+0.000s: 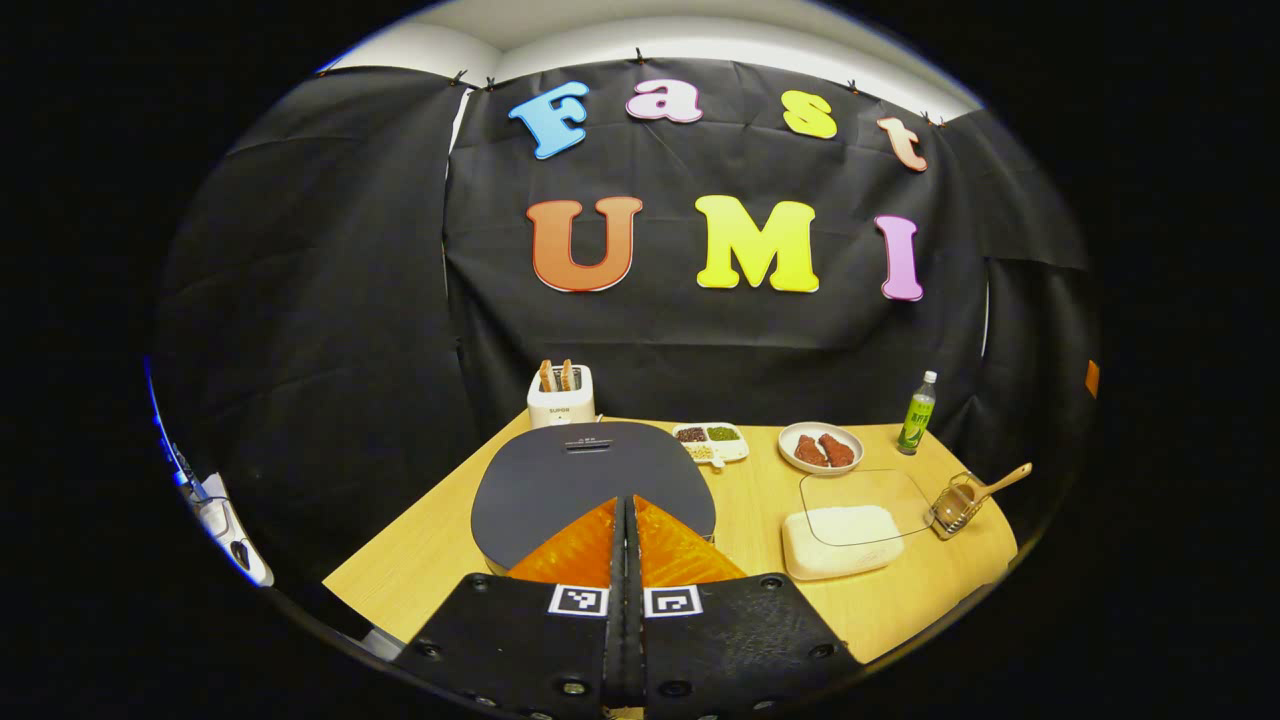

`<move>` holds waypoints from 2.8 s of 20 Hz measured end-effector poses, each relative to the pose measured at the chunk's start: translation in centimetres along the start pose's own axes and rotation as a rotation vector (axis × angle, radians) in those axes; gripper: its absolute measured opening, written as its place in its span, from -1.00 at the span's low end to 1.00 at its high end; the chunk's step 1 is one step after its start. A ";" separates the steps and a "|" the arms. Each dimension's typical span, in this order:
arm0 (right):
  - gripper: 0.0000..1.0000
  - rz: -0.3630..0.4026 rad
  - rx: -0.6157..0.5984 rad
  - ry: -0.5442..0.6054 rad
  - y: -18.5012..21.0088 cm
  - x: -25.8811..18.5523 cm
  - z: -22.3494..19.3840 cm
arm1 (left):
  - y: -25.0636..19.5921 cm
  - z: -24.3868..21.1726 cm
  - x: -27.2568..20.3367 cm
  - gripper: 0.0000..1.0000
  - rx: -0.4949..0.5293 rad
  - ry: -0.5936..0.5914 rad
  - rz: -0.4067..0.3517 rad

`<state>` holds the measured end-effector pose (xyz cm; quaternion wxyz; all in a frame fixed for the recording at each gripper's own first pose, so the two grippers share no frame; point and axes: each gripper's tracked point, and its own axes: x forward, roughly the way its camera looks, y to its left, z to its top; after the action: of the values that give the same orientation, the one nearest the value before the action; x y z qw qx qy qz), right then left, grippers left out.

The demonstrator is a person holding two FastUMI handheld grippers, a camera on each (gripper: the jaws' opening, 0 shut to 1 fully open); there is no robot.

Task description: Close the left gripper, press the button to open the rice cooker; take a wooden spoon from the chopstick holder with the right hand, scoop a spoonful of rice and pour it into the rice cooker, then put the wooden spoon back into the chopstick holder.

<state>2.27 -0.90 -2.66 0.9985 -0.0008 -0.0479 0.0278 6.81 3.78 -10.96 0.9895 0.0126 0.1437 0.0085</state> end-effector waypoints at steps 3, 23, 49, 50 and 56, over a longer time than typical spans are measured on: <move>1.00 -0.007 0.014 0.030 -0.8 0.7 -1.3 | -0.2 -1.5 1.7 -1.00 0.002 0.064 -0.001; 1.00 0.001 0.031 0.084 -1.6 1.0 -3.8 | 2.0 -6.3 5.5 -0.99 -0.041 0.198 0.045; 1.00 0.004 0.066 0.152 -4.1 1.2 -6.8 | -1.2 4.6 -5.3 0.92 -0.018 -0.236 0.055; 1.00 0.004 0.071 0.155 -4.5 1.4 -7.3 | -1.5 4.4 -5.6 0.91 -0.019 -0.250 0.043; 1.00 -0.010 0.059 0.190 -6.9 2.6 -11.1 | -2.8 1.8 -7.6 0.91 -0.028 -0.289 -0.004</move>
<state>6.35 -7.58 -13.45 0.9982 0.0259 0.0480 0.0239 0.10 0.81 -7.14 1.0000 -0.0004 -0.0003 0.0068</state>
